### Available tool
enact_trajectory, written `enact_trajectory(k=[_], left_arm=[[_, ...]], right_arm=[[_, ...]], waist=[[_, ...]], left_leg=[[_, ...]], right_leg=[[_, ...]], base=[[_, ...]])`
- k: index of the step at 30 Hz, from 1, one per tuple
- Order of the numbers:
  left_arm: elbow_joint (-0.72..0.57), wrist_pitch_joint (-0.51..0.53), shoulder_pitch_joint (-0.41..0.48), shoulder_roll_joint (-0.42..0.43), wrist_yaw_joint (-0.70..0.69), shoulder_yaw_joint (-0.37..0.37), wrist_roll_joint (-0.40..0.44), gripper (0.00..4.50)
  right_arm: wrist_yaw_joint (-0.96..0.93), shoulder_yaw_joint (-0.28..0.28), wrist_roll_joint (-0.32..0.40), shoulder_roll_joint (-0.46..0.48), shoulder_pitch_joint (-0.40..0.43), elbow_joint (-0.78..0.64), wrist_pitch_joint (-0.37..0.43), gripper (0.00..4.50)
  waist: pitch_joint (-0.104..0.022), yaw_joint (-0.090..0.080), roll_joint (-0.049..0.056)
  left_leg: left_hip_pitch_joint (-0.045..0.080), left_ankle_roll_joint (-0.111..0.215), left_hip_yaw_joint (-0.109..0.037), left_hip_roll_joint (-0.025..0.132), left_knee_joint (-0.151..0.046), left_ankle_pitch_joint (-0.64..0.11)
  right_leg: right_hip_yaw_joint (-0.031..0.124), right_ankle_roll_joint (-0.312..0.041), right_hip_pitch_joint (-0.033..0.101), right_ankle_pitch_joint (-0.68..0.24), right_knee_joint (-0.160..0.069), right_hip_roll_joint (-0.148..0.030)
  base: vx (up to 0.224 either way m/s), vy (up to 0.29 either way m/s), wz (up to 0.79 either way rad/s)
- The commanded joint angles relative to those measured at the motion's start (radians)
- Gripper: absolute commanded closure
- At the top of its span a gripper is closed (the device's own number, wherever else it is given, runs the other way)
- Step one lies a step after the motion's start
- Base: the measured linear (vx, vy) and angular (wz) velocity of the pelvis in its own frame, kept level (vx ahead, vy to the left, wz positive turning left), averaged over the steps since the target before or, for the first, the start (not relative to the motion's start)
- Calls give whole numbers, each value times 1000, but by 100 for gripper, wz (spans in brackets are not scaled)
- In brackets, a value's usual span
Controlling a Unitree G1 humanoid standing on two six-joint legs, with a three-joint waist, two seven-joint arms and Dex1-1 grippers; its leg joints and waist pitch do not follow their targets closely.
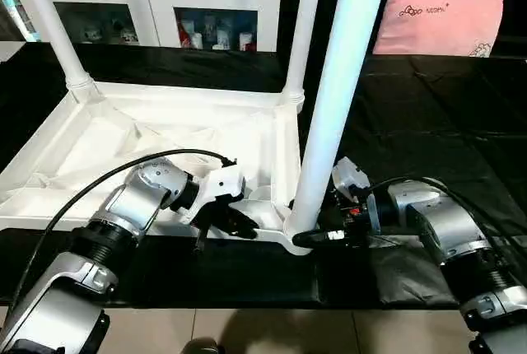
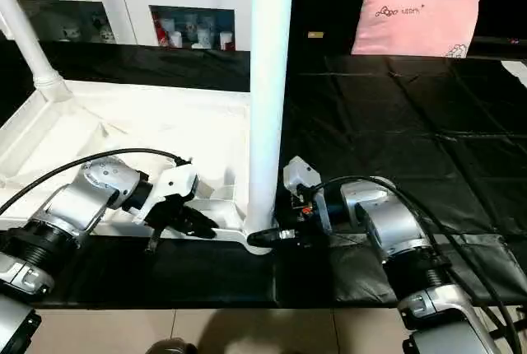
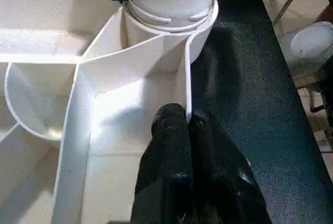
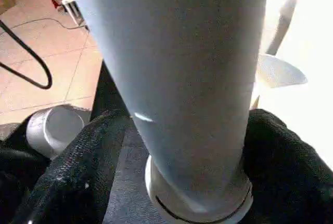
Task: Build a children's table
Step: Rotate leg to tighten
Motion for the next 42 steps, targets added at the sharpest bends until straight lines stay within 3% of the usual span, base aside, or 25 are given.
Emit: enact_trajectory(k=[1, 8, 13, 18, 21, 26, 32, 35, 36, 39, 40, 42], left_arm=[[-19, -19, -18, -7, -46, -31, 7, 450], [-19, -19, -15, -5, -42, -32, 6, 450], [-19, -19, -13, -3, -39, -32, 4, 450], [-14, -9, -13, -9, -16, -22, 4, 450], [-10, 45, -18, -30, 36, -2, -1, 450], [-6, 181, -34, -103, 203, 58, -10, 450], [36, 317, -87, -243, 459, 134, -16, 450], [63, 341, -109, -303, 563, 162, -11, 450], [69, 342, -114, -311, 578, 166, -8, 450], [72, 347, -118, -320, 598, 170, -5, 450], [71, 347, -120, -316, 604, 169, 1, 450], [70, 344, -121, -305, 605, 166, 10, 450]], right_arm=[[8, -3, 14, -12, 11, -20, 5, 119], [-57, -22, 26, 17, 24, -31, 21, 184], [-72, -13, 19, 21, 25, -47, 62, 214], [-82, -9, 22, 26, 29, -53, 63, 229], [-141, -30, 25, 50, 34, -39, 57, 233], [-386, -64, -39, 133, 30, 19, 55, 242], [-740, -123, -88, 295, -49, 137, 96, 249], [-850, -122, -114, 365, -93, 178, 99, 250], [-866, -119, -118, 382, -104, 188, 99, 250], [-887, -118, -122, 403, -116, 200, 98, 250], [-875, -105, -128, 412, -119, 201, 82, 195], [-850, -99, -132, 417, -115, 198, 67, 179]], waist=[[-70, -7, -3], [-70, -7, -2], [-65, -10, -4], [-67, -11, -4], [-66, -11, -4], [-62, -24, -3], [-64, -66, 1], [-68, -70, 1], [-71, -72, -3], [-72, -73, 0], [-73, -72, 0], [-71, -74, 1]], left_leg=[[8, 42, -9, 46, -59, -177], [8, 36, -10, 46, -60, -183], [9, 28, -10, 44, -61, -210], [12, 24, -11, 45, -61, -212], [11, 21, -11, 44, -60, -211], [15, -2, -16, 37, -64, -251], [7, -13, -18, 32, -63, -245], [6, 6, -13, 28, -57, -211], [6, 9, -14, 28, -57, -196], [3, 18, -13, 28, -57, -177], [3, 26, -12, 30, -57, -163], [4, 33, -12, 31, -58, -170]], right_leg=[[54, -167, 54, -281, -79, -87], [54, -167, 53, -286, -79, -88], [54, -140, 51, -368, -87, -89], [54, -135, 50, -371, -87, -88], [54, -142, 49, -359, -86, -89], [50, -109, 48, -478, -100, -92], [50, -141, 52, -398, -93, -85], [53, -145, 54, -357, -94, -85], [53, -155, 55, -325, -89, -83], [52, -166, 60, -282, -85, -83], [53, -173, 61, -246, -82, -83], [53, -179, 61, -234, -82, -83]], base=[[0, 0, 0], [0, 0, 0], [0, 0, 0], [0, 0, 0], [0, 0, 0], [0, 0, 0], [0, 0, 0], [0, 0, 0], [0, 0, 0], [0, 0, 0], [0, 0, 0], [0, 0, 0]])
